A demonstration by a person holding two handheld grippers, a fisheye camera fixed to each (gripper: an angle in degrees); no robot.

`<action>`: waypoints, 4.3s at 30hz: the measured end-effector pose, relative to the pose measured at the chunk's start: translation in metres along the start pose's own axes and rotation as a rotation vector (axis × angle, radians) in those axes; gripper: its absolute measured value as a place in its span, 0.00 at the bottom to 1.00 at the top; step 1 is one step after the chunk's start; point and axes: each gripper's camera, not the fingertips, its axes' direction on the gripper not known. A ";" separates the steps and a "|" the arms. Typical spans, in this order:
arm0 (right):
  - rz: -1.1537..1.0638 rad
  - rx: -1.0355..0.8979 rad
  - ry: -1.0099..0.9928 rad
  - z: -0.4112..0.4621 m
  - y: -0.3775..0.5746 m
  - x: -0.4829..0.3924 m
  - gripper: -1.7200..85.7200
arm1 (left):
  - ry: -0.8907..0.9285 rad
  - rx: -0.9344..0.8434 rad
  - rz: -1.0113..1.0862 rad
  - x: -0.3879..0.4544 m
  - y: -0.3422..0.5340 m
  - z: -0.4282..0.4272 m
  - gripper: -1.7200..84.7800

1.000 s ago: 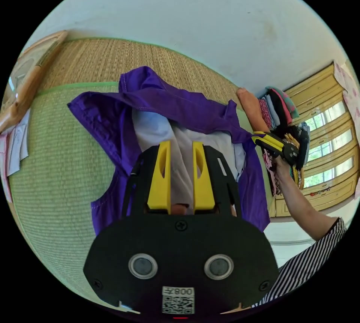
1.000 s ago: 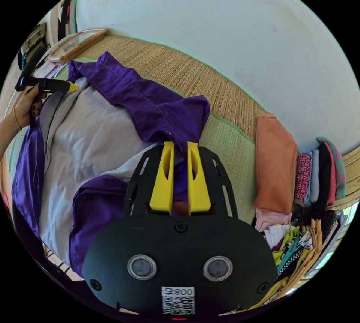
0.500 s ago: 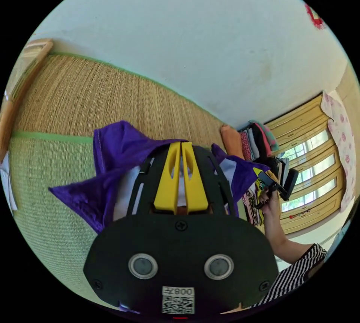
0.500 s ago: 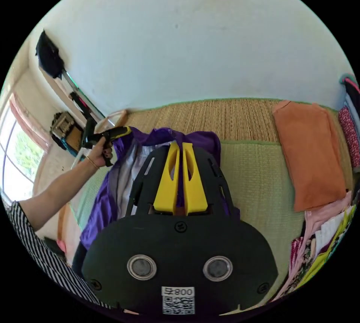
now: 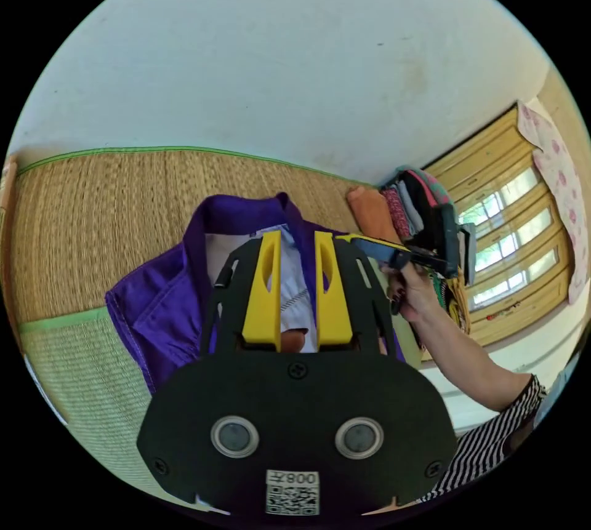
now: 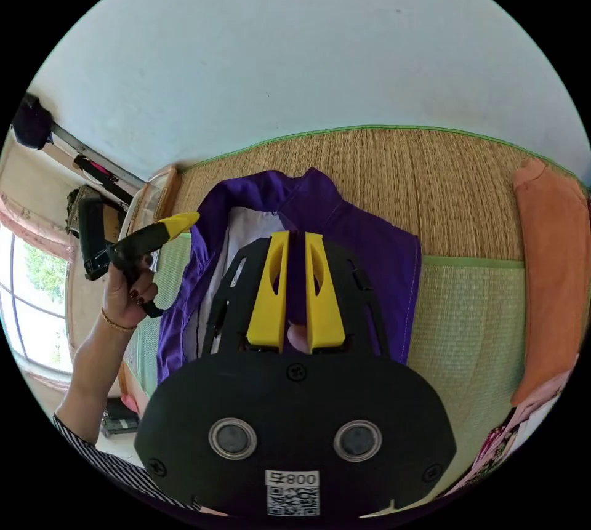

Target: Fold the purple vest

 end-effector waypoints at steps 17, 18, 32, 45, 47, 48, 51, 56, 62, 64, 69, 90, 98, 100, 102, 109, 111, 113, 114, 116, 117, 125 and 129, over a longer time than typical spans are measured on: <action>-0.061 -0.127 0.172 -0.037 0.141 0.042 0.05 | -0.102 -0.156 -0.154 0.048 0.207 -0.017 0.07; -0.047 -0.150 0.193 -0.031 0.140 0.046 0.04 | -0.166 -0.189 -0.124 0.061 0.202 -0.011 0.07; -0.109 -0.096 0.084 -0.152 0.261 -0.011 0.05 | -0.113 -0.183 -0.195 0.188 0.378 -0.154 0.10; -0.012 -0.144 0.117 -0.192 0.315 -0.048 0.06 | -0.165 -0.275 -0.196 0.323 0.476 -0.189 0.12; -0.050 -0.132 0.086 -0.195 0.297 -0.072 0.08 | -0.178 -0.314 -0.169 0.338 0.480 -0.182 0.12; -0.074 -0.130 0.066 -0.193 0.283 -0.089 0.09 | -0.196 -0.344 -0.156 0.346 0.483 -0.175 0.12; -0.145 -0.133 0.015 -0.181 0.241 -0.135 0.10 | -0.291 -0.338 -0.101 0.369 0.489 -0.176 0.11; -0.304 -0.146 0.025 -0.149 0.161 -0.222 0.11 | -0.350 -0.347 -0.045 0.397 0.492 -0.192 0.09; -0.449 -0.138 0.152 -0.097 0.066 -0.323 0.12 | -0.348 -0.323 -0.014 0.420 0.498 -0.216 0.07; -0.488 -0.143 0.235 -0.072 0.037 -0.352 0.13 | -0.327 -0.317 -0.017 0.423 0.499 -0.223 0.07; -0.507 -0.215 0.356 -0.018 -0.008 -0.380 0.13 | -0.245 -0.289 -0.030 0.423 0.503 -0.248 0.06; -0.434 -0.117 0.205 -0.107 -0.095 -0.352 0.03 | -0.081 -0.172 0.073 0.488 0.462 -0.308 0.05; -0.231 -0.211 0.095 -0.067 -0.112 -0.263 0.04 | -0.090 -0.272 0.062 0.484 0.453 -0.262 0.06; -0.177 -0.219 0.069 -0.055 -0.111 -0.244 0.05 | -0.091 -0.283 0.053 0.482 0.453 -0.259 0.06; -0.152 -0.218 0.050 -0.049 -0.110 -0.235 0.06 | -0.085 -0.283 0.054 0.482 0.453 -0.260 0.07; -0.210 -0.093 0.107 -0.075 -0.099 -0.246 0.09 | -0.075 -0.279 0.061 0.487 0.451 -0.265 0.07; -0.227 -0.038 0.127 -0.085 -0.093 -0.255 0.09 | -0.070 -0.277 0.055 0.487 0.450 -0.266 0.07; -0.243 -0.012 0.138 -0.089 -0.089 -0.263 0.09 | -0.065 -0.274 0.052 0.487 0.449 -0.267 0.07; -0.258 -0.010 0.128 -0.088 -0.087 -0.268 0.09 | -0.063 -0.273 0.051 0.488 0.448 -0.268 0.07; -0.288 -0.011 0.120 -0.083 -0.084 -0.276 0.09 | -0.062 -0.273 0.050 0.489 0.448 -0.269 0.08; -0.313 -0.030 0.132 -0.075 -0.083 -0.282 0.09 | -0.062 -0.273 0.050 0.490 0.447 -0.269 0.08; -0.286 -0.013 0.179 -0.079 -0.080 -0.270 0.09 | -0.020 -0.247 0.052 0.501 0.443 -0.282 0.10; -0.283 -0.064 0.274 -0.076 -0.074 -0.254 0.11 | -0.006 -0.243 0.077 0.516 0.443 -0.286 0.11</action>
